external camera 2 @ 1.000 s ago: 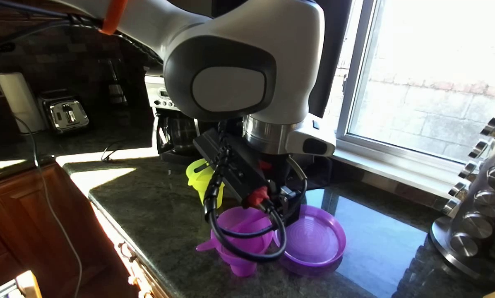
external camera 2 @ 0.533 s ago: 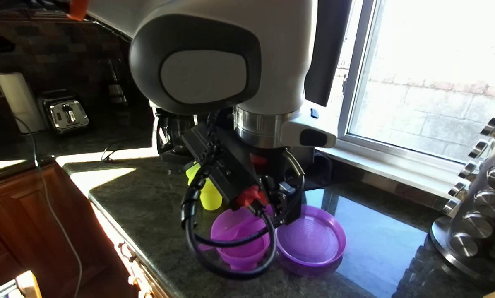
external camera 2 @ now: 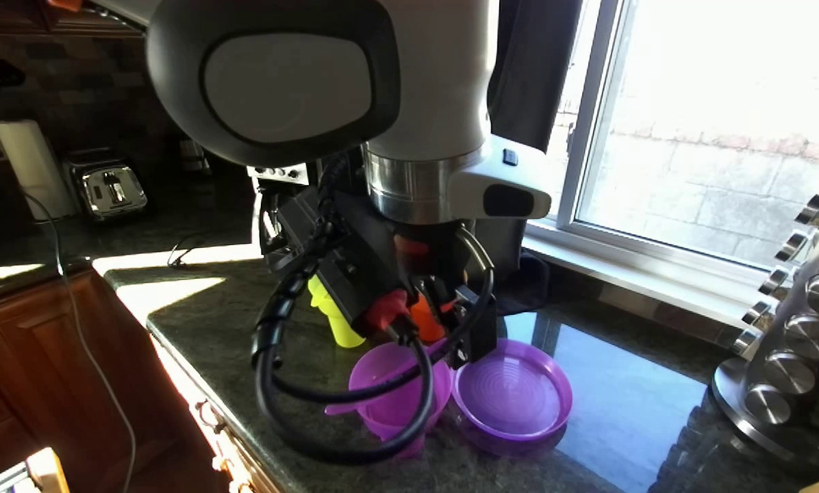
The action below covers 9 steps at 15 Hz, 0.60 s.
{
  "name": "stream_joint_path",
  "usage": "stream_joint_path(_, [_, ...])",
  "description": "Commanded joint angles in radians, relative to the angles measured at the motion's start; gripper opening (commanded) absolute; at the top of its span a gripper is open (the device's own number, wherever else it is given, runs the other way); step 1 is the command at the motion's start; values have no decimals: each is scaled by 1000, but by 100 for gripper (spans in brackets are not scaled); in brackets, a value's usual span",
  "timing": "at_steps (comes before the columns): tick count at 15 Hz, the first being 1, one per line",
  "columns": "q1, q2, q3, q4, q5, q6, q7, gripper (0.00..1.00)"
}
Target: Move the purple cup forward, then put the purple bowl on the purple cup, then put the purple knife on the purple bowl
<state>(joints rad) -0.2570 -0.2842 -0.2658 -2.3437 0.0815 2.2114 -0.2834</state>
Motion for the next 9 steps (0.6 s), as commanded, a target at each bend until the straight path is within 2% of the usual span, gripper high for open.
stream_joint_path(1, [-9,-63,8,-52,-74,28,70,100])
stream_joint_path(8, [-17,-111,16,-74,-167,15,138,100])
stream_joint_path(9, [2,-69,-1,-27,-130,-2,109,100])
